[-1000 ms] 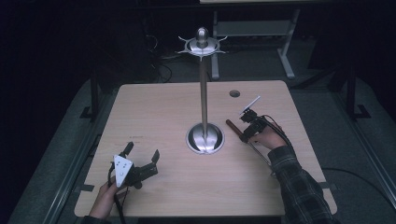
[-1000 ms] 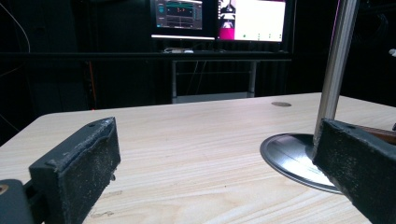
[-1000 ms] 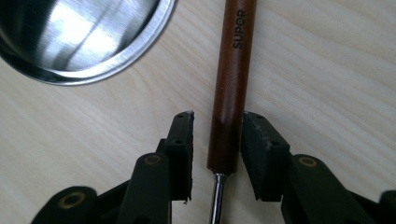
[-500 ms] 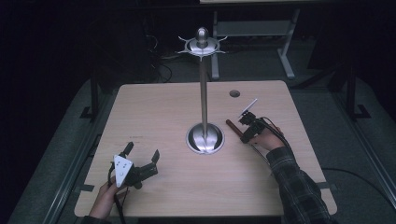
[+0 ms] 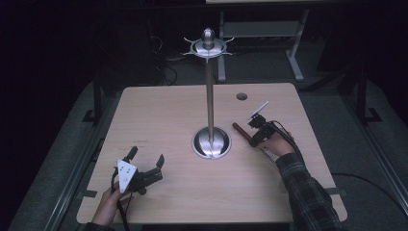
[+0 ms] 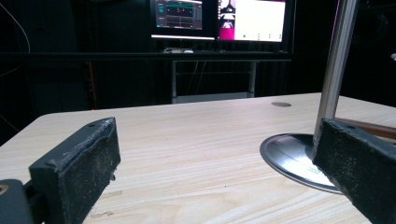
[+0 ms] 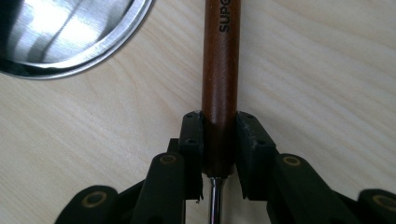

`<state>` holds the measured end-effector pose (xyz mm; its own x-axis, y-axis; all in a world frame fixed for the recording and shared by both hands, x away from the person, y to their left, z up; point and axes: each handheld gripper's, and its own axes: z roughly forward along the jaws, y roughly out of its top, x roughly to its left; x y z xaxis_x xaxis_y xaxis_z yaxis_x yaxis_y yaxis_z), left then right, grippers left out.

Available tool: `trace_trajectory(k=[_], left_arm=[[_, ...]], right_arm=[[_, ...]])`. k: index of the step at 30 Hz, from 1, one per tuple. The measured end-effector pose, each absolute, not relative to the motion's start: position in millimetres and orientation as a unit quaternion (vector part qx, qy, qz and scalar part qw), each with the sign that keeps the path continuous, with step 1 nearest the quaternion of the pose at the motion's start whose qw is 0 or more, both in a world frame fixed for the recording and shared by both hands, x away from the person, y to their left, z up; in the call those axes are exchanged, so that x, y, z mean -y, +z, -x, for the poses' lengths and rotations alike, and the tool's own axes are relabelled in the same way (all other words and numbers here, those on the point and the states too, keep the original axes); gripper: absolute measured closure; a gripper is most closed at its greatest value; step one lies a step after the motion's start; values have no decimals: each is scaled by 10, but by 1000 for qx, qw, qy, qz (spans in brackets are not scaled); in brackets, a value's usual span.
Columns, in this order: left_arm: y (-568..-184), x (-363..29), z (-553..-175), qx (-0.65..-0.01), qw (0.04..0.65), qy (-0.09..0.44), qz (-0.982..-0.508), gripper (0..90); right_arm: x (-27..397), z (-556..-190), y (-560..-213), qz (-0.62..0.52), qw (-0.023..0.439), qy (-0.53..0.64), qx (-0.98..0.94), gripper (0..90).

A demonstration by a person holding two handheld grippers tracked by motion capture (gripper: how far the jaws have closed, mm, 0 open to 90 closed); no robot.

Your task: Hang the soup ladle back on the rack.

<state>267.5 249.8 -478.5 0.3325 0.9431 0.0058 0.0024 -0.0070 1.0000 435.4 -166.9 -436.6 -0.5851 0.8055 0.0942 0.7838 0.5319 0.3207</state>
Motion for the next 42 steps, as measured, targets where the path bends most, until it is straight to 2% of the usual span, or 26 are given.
trace_trajectory(k=[18,27,42], left_arm=[[-4786,-2498,-2675,-408,575,409,-580,2],[-4785,-2498,-2675,-408,575,409,-580,2],[-4786,-2491,-2675,-408,575,409,-580,2]], right_arm=[[1890,-4192,-3985,-448,66,261,-852,732],[1989,-3977,-3800,-436,109,319,-834,732],[2119,-3762,-3579,-412,148,388,-811,733]])
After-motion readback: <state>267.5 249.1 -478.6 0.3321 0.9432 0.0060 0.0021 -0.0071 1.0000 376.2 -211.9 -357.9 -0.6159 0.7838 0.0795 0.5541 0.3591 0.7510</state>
